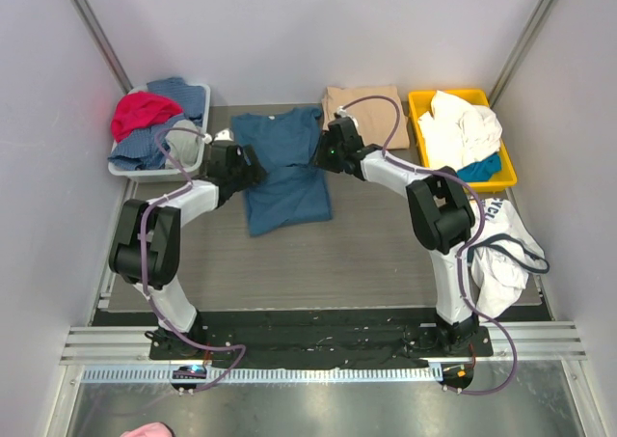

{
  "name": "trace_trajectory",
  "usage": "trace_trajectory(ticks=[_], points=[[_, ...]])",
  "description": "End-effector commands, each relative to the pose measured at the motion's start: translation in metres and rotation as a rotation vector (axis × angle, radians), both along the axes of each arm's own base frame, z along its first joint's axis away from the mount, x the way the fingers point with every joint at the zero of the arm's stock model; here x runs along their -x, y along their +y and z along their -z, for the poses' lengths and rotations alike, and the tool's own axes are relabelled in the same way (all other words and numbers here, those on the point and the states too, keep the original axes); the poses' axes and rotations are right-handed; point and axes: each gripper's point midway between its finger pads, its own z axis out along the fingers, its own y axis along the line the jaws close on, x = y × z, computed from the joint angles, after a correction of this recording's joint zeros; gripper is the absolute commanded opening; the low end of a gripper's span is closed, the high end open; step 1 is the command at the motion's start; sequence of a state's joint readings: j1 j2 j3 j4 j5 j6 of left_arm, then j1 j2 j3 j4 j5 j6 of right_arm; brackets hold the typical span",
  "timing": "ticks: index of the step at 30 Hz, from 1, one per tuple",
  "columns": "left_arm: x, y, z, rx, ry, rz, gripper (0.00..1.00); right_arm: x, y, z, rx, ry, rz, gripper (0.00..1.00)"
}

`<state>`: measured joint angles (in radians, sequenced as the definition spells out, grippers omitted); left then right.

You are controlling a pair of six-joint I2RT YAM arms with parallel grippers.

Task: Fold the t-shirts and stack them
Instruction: Fold the tshirt

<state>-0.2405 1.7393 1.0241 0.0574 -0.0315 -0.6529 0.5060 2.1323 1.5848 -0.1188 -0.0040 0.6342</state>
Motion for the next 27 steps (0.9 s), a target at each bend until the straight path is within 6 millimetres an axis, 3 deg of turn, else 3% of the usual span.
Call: trace_trajectory(ticks=[1,5,7,10,12,13,15,17,18,19,20,22,24,27], points=[[-0.029,0.023,-0.03,-0.012,-0.088,-0.066,0.99,-0.036,-0.014,-0.042,-0.055,-0.111,0.009,0.51],[-0.041,0.04,-0.051,-0.003,-0.123,-0.103,1.0,-0.05,-0.038,-0.064,-0.063,-0.149,0.026,0.61],[-0.04,0.04,-0.063,0.007,-0.138,-0.088,1.0,-0.043,-0.043,-0.073,-0.065,-0.148,0.011,0.63],[-0.028,0.033,-0.072,0.04,-0.15,-0.063,1.0,-0.023,-0.048,-0.063,-0.063,-0.104,-0.012,0.64],[-0.01,0.023,-0.06,0.063,-0.117,-0.025,1.0,-0.001,-0.052,-0.056,-0.067,-0.067,-0.031,0.65],[-0.003,0.021,-0.07,0.068,-0.139,-0.017,1.0,0.009,-0.049,-0.054,-0.083,-0.052,-0.06,0.65],[0.02,0.013,-0.055,0.073,-0.108,0.01,1.0,0.031,-0.052,-0.047,-0.089,-0.032,-0.086,0.65],[0.038,0.005,-0.06,0.083,-0.121,0.035,1.0,0.054,-0.053,-0.042,-0.095,-0.017,-0.124,0.65],[0.053,0.003,-0.047,0.084,-0.092,0.04,1.0,0.061,-0.053,-0.041,-0.093,-0.018,-0.141,0.65],[0.061,0.001,-0.054,0.092,-0.113,0.05,1.0,0.065,-0.054,-0.04,-0.094,-0.02,-0.149,0.65],[0.075,-0.001,-0.041,0.087,-0.085,0.055,1.0,0.077,-0.056,-0.038,-0.098,-0.017,-0.168,0.65],[0.087,-0.003,-0.044,0.099,-0.102,0.061,1.0,0.09,-0.058,-0.03,-0.098,-0.008,-0.19,0.65],[0.101,0.0,-0.032,0.093,-0.08,0.058,0.98,0.099,-0.058,-0.032,-0.109,-0.007,-0.209,0.65],[0.113,0.002,-0.025,0.097,-0.072,0.065,0.86,0.107,-0.052,-0.034,-0.143,-0.017,-0.253,0.65]])
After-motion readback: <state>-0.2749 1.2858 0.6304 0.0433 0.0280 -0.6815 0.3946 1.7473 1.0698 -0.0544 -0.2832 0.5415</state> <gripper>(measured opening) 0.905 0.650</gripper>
